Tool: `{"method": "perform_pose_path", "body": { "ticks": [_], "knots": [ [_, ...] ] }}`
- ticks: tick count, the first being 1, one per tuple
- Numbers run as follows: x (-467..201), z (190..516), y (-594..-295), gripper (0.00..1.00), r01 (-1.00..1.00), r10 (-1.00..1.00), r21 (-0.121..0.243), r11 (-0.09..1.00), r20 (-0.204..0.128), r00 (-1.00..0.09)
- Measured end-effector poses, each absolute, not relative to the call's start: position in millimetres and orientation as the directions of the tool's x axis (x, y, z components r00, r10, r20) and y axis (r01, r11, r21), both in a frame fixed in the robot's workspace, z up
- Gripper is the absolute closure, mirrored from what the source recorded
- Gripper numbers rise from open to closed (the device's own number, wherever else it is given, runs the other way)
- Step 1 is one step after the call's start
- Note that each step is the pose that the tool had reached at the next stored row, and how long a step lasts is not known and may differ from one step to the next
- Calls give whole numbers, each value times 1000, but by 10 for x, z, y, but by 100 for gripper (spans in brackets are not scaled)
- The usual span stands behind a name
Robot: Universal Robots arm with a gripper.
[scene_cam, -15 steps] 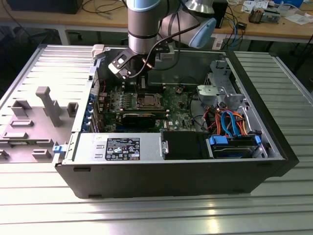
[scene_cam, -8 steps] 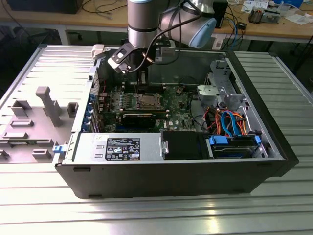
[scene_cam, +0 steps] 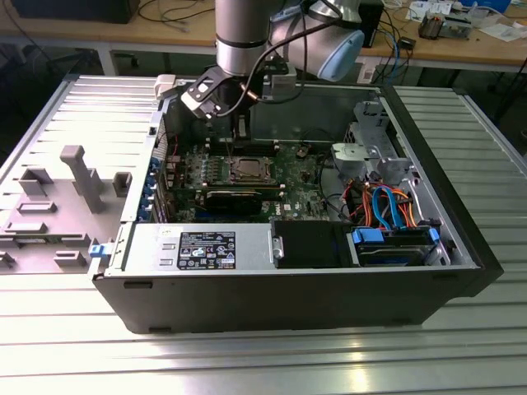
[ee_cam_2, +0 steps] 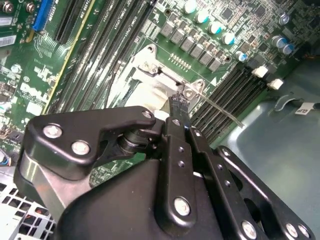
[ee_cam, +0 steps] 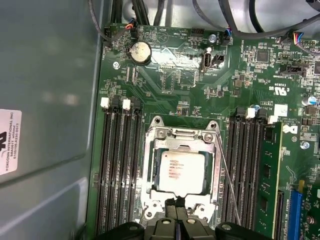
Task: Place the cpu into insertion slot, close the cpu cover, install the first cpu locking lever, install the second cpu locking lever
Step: 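Close the cpu cover, then install the first cpu locking lever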
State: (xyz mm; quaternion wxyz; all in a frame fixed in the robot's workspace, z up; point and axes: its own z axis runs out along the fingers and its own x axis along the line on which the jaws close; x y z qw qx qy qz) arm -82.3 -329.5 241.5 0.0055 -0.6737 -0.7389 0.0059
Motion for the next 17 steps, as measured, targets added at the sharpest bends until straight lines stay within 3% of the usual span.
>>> {"method": "perform_pose_path", "body": {
  "ticks": [17],
  "knots": [
    [-690,2412,-3295,89,996,996,-16,92,0,-92]
  ]
}}
